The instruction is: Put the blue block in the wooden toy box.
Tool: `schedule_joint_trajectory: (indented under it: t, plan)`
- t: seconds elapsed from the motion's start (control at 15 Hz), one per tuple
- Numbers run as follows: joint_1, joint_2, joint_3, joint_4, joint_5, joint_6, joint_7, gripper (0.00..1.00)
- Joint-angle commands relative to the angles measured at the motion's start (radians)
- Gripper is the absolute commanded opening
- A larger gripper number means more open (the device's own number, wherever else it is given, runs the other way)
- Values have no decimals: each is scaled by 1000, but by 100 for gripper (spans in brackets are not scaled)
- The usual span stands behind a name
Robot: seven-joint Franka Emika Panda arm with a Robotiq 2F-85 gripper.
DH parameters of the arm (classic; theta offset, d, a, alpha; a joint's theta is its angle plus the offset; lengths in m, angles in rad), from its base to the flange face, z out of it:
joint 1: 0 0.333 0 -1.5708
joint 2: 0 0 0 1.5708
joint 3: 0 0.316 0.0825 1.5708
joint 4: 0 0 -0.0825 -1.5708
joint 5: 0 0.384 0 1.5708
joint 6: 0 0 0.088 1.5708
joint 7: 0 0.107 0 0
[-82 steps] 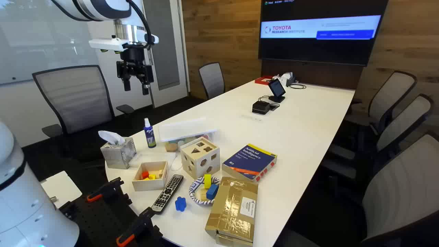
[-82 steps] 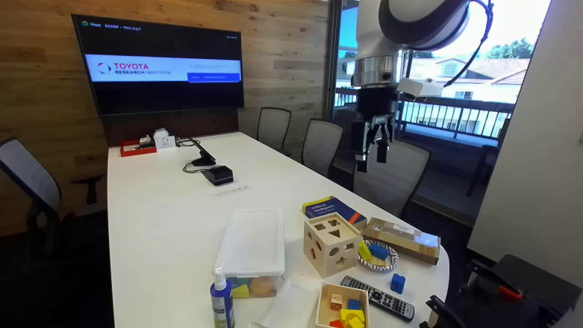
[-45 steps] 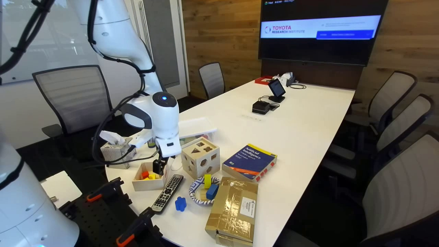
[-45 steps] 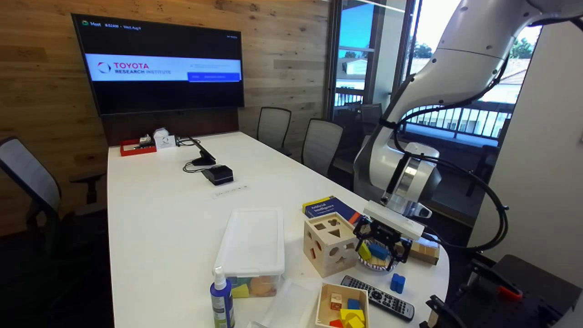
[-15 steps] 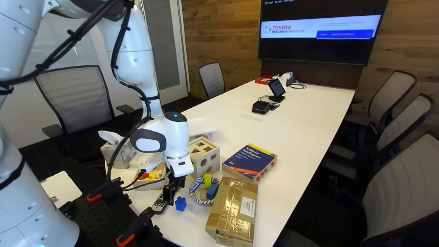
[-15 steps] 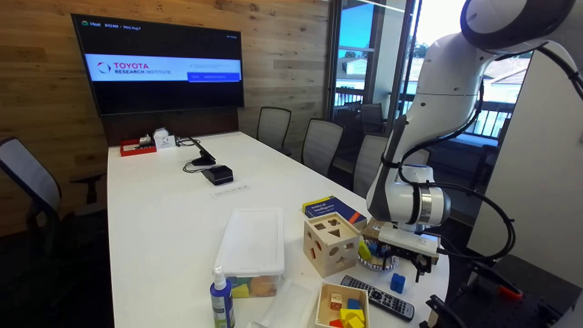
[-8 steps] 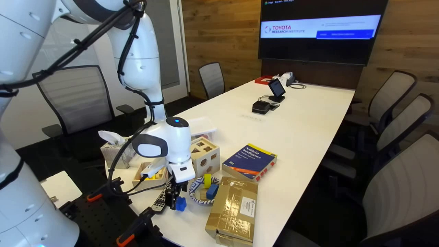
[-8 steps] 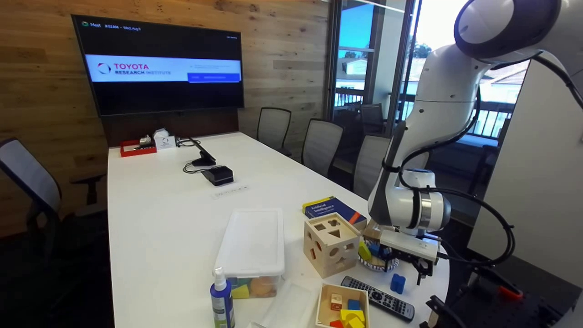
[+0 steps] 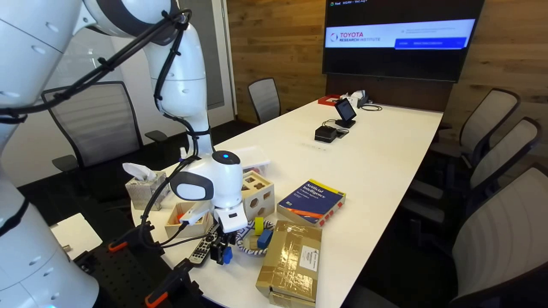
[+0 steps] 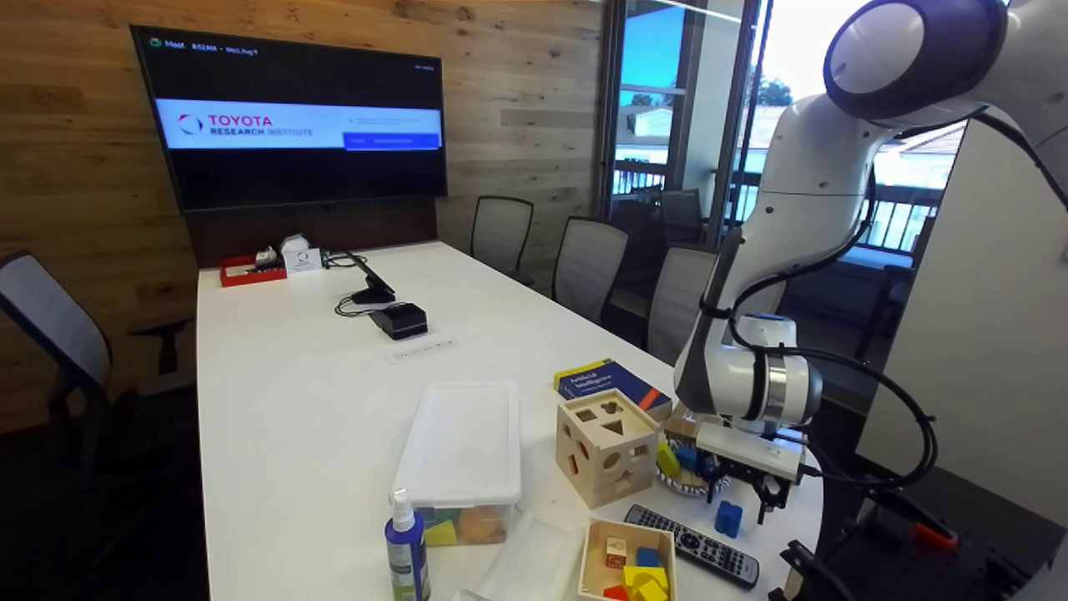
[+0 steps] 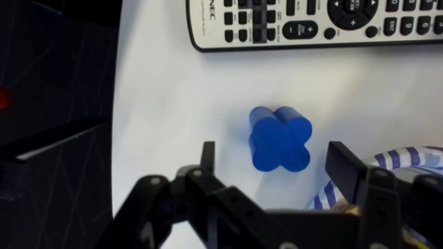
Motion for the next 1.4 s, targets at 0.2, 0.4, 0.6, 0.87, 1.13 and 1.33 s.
schedule_joint_trajectory:
  t: [0.2,0.4,0.6,0.87,1.13,1.33]
  plan:
    - [-17,11,26,-2,3,51,-18,30]
    - [-18,7,31,-2,-1,55,-21,15]
    - [6,-29,14,-19,-12,30,-14,15]
    - [98,-130,-73,-65,-96,-42,22,15]
    - [257,-237,-262,-68,-253,-175,6,15]
    - [377,-303,-438,2,-475,-333,0,15]
